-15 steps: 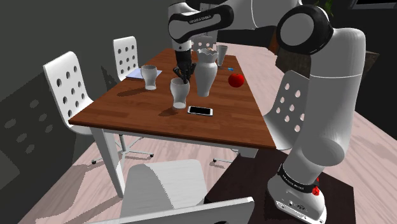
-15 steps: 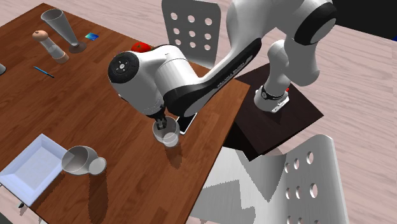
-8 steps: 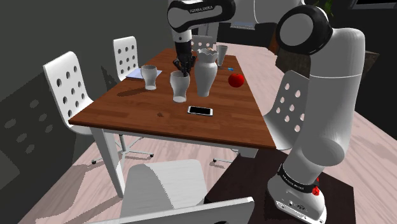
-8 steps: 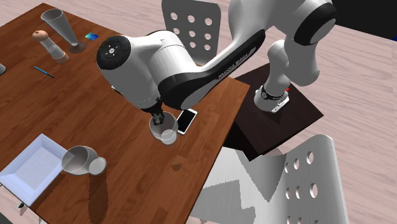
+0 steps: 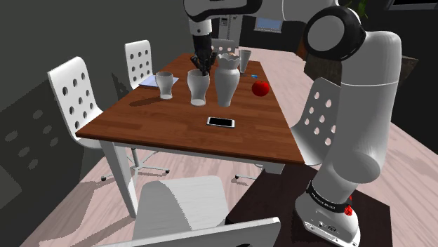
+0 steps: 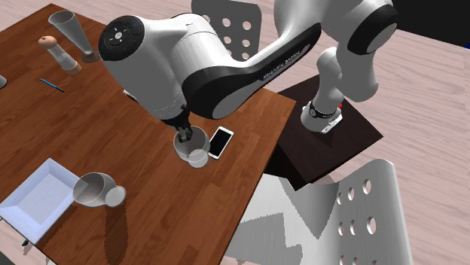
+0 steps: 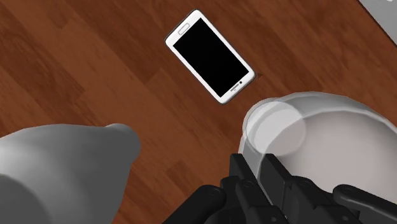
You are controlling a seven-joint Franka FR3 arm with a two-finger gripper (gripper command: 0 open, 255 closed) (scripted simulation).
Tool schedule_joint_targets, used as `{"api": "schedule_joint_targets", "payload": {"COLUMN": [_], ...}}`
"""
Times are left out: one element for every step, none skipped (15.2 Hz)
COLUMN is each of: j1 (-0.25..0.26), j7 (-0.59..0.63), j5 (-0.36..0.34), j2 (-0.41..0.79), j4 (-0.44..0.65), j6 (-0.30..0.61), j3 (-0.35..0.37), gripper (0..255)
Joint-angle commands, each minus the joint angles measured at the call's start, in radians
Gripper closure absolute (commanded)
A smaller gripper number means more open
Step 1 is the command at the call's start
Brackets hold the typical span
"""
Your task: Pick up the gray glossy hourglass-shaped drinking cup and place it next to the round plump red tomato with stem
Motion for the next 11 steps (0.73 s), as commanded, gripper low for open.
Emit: {"api": "schedule_joint_targets", "payload": {"j1": [-0.002,-0.002,-0.001,-0.001,-0.001,-0.001,0.000,0.000,0.000,0.001,0.001], "j7": [-0.007,-0.009,-0.010,-0.012,-0.014,-0.016,-0.018,-0.020,-0.022,-0.024,-0.026], "j5": [0.000,0.000,0.000,0.000,0.000,0.000,0.000,-0.001,-0.001,-0.001,-0.001], "j2": [0.004,0.008,0.012,0.016,0.021,0.026,0.032,0.038,0.045,0.053,0.061], "j4": [0.034,0.053,0.072,0.092,0.113,0.135,0.157,0.180,0.205,0.230,0.257], "j6": [-0.029,-0.044,-0.060,-0.075,-0.091,-0.107,-0.124,-0.141,-0.158,-0.175,-0.194], "j3": [-0.001,-0.001,-0.001,-0.002,-0.002,-0.002,-0.002,-0.002,-0.002,-0.002,-0.003], "gripper": [255,255,255,255,255,255,255,255,255,255,255]}}
